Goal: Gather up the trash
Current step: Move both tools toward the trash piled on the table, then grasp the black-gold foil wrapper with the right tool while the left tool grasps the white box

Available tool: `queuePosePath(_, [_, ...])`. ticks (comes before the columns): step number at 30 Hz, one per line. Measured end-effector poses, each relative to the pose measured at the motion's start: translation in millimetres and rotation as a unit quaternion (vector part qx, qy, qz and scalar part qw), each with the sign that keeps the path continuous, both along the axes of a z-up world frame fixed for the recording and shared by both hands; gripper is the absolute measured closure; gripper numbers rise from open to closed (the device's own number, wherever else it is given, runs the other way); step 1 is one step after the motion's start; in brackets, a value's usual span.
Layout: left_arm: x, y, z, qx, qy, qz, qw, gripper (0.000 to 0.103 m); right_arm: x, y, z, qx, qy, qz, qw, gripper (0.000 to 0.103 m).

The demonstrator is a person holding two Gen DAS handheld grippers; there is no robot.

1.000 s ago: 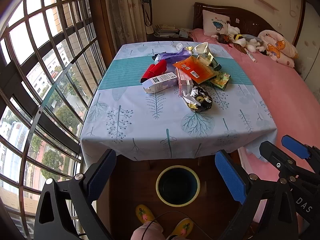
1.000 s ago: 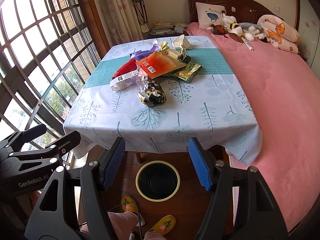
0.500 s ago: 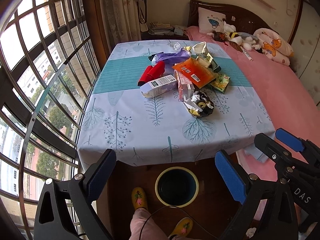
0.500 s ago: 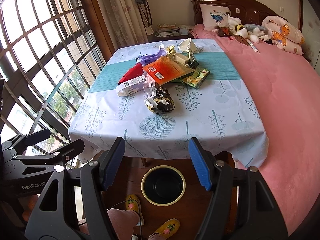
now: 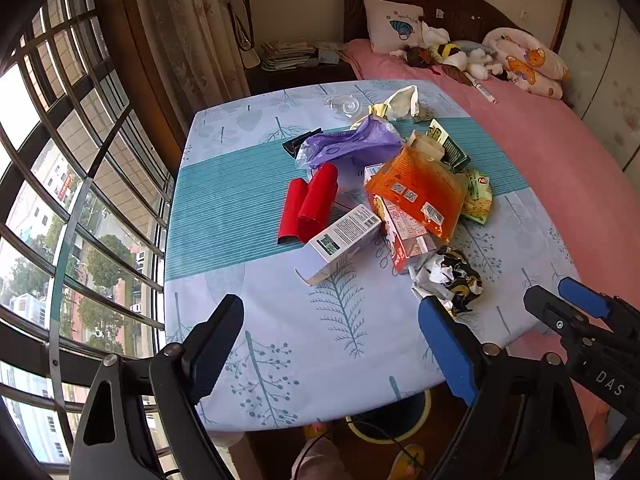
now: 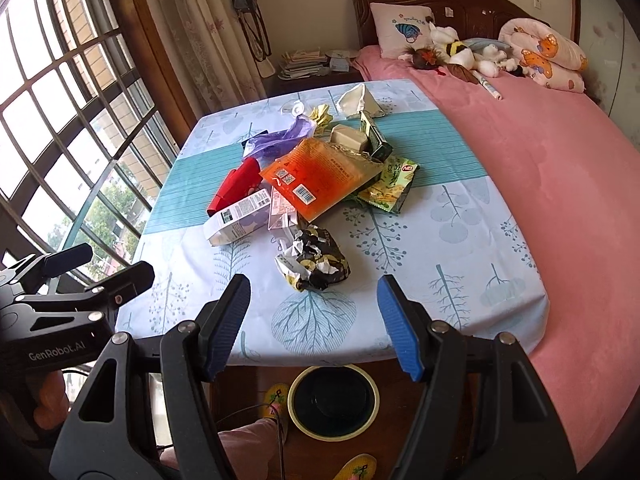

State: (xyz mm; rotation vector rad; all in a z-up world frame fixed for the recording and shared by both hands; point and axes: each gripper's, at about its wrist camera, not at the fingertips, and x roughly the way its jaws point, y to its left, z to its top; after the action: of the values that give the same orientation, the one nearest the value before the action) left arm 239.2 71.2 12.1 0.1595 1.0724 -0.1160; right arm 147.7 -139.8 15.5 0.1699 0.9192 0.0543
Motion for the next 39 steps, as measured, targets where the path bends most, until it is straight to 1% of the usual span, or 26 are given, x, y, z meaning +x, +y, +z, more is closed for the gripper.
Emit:
queuePosePath(3, [34.9,10.7,-19.5,-0.018,0.026,-0.021,0.9993,0.020,32.2,-3.0,-21.2,0.026,0.034,-0.034,0.999,0.039])
queuePosePath(5, [55.3,18.0,-33.4,-0.031,0.041,-0.032,0.9982,0.020,50.2,-5.5,-41.2,0.039,0.057,-0.055,0.996,0.039])
queuePosePath(8, [83.6,22.5,-54.2,-0.035,0.062,-0.054,0.9960,0.020,68.7,-10.2,-73.7,0.055,0.085,-0.083,0.991,0.039])
queuePosePath(11, [105.3,23.2,-74.2,-0.045,0.092,-0.079,0.9916,0.020,85.7,-11.8,-102.0,0.066,0.099,-0.107,0.987,0.039])
queuePosePath(13, [114.9,20.1,-85.7,-0.048,0.102,-0.097,0.9889,0.023,94.5,-11.7,-117.5,0.079,0.109,-0.121,0.983,0.039])
queuePosePath(16, [125.9,11.2,-103.1,-0.048,0.117,-0.129,0.9836,0.027,102.1,-10.5,-135.0,0.094,0.115,-0.138,0.979,0.039])
queuePosePath(17, [129.8,7.9,-108.3,-0.049,0.124,-0.135,0.9818,0.028,102.7,-9.2,-138.4,0.100,0.114,-0.140,0.979,0.041])
queuePosePath(18, [133.6,5.7,-114.0,-0.054,0.132,-0.141,0.9797,0.029,103.5,-8.0,-141.5,0.106,0.111,-0.140,0.978,0.041])
queuePosePath(20, [140.4,0.7,-123.6,-0.059,0.147,-0.149,0.9760,0.032,103.2,-3.8,-143.9,0.100,0.107,-0.144,0.979,0.044])
queuePosePath(22, [145.3,-6.3,-131.9,-0.056,0.154,-0.166,0.9723,0.035,101.6,-0.8,-144.7,0.103,0.101,-0.141,0.979,0.046])
queuePosePath(24, [149.1,-13.1,-139.2,-0.049,0.161,-0.184,0.9685,0.040,99.0,1.7,-143.2,0.111,0.102,-0.138,0.979,0.052])
queuePosePath(26, [151.5,-18.8,-144.8,-0.051,0.171,-0.195,0.9644,0.044,95.5,3.2,-140.6,0.114,0.100,-0.135,0.979,0.057])
queuePosePath(27, [153.1,-21.5,-147.5,-0.052,0.175,-0.198,0.9630,0.044,94.3,4.4,-138.1,0.117,0.101,-0.135,0.979,0.064])
queuePosePath(31, [156.8,-33.2,-155.8,-0.050,0.184,-0.206,0.9598,0.044,82.5,6.0,-133.4,0.125,0.103,-0.144,0.976,0.067])
queuePosePath(32, [156.9,-36.4,-157.5,-0.049,0.185,-0.208,0.9591,0.046,80.3,5.6,-132.2,0.127,0.104,-0.145,0.976,0.072])
queuePosePath(33, [156.0,-39.8,-159.6,-0.045,0.187,-0.211,0.9584,0.051,78.2,6.4,-132.5,0.130,0.106,-0.146,0.975,0.074])
queuePosePath(34, [155.0,-43.4,-161.8,-0.042,0.190,-0.213,0.9576,0.055,76.5,7.0,-132.5,0.132,0.108,-0.148,0.974,0.074])
queuePosePath(35, [155.3,-48.1,-164.1,-0.040,0.194,-0.214,0.9564,0.066,75.5,7.0,-132.0,0.133,0.107,-0.150,0.974,0.074])
queuePosePath(36, [153.0,-50.1,-165.7,-0.040,0.198,-0.215,0.9554,0.068,73.8,7.5,-130.9,0.132,0.105,-0.151,0.974,0.074])
queuePosePath(39, [144.9,-52.4,-165.9,-0.044,0.199,-0.210,0.9562,0.068,70.4,12.1,-126.7,0.130,0.105,-0.146,0.975,0.075])
